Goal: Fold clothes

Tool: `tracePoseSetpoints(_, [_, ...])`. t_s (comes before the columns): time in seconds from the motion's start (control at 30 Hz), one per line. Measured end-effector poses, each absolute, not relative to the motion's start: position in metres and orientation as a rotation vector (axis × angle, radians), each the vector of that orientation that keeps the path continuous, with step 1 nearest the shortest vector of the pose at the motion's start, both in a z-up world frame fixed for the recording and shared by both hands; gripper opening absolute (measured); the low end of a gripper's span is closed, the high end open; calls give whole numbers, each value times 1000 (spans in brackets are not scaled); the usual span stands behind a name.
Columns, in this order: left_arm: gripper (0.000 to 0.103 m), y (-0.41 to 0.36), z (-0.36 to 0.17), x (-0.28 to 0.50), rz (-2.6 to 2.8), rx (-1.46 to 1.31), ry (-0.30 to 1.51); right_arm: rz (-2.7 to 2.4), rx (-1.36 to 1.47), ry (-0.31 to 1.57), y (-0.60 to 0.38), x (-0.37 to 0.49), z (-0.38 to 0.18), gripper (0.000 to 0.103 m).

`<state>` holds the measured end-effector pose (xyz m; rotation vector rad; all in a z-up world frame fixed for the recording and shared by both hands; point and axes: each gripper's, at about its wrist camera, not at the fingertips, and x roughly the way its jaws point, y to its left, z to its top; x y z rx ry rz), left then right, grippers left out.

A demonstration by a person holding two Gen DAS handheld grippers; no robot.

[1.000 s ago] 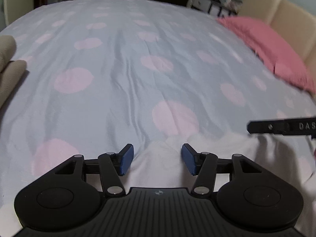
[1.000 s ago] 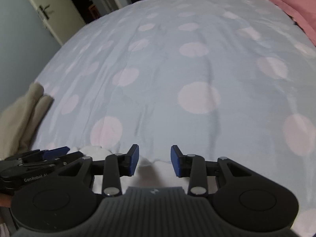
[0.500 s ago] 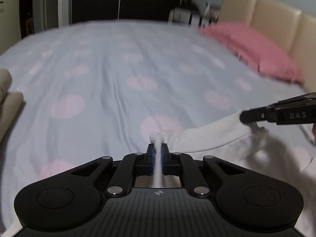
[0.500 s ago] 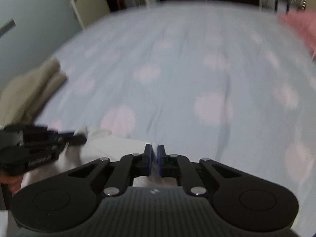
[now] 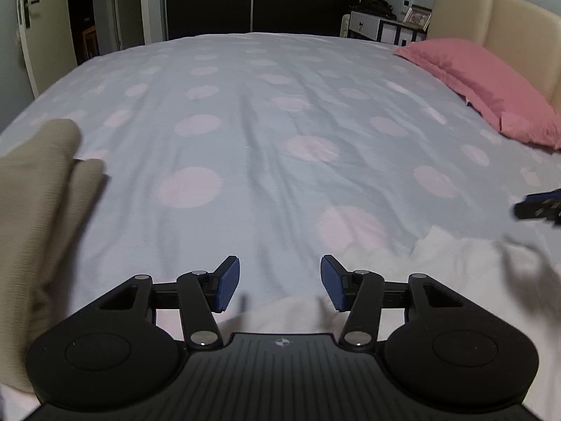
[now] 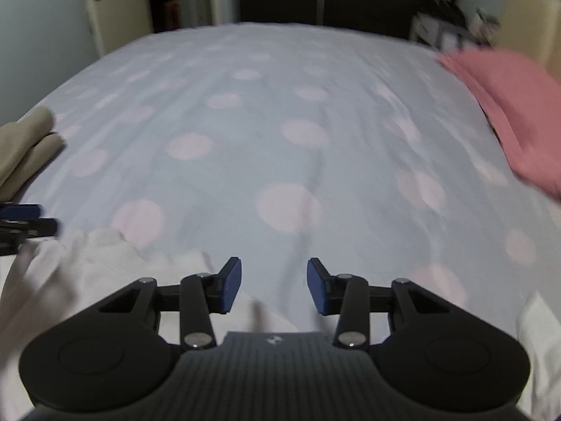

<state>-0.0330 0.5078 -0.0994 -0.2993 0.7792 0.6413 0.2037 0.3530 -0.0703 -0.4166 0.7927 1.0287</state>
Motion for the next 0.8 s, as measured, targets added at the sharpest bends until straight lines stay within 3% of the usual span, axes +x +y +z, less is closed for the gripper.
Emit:
tracePoseSetpoints(0.4, [49,491,-39,-109,687,-278,804,736,-282,899,197,275,-20,43])
tracePoseSetpoints(0.8, [48,415,7,-148,628,-282,836,641,-296,927,31,235,7,43])
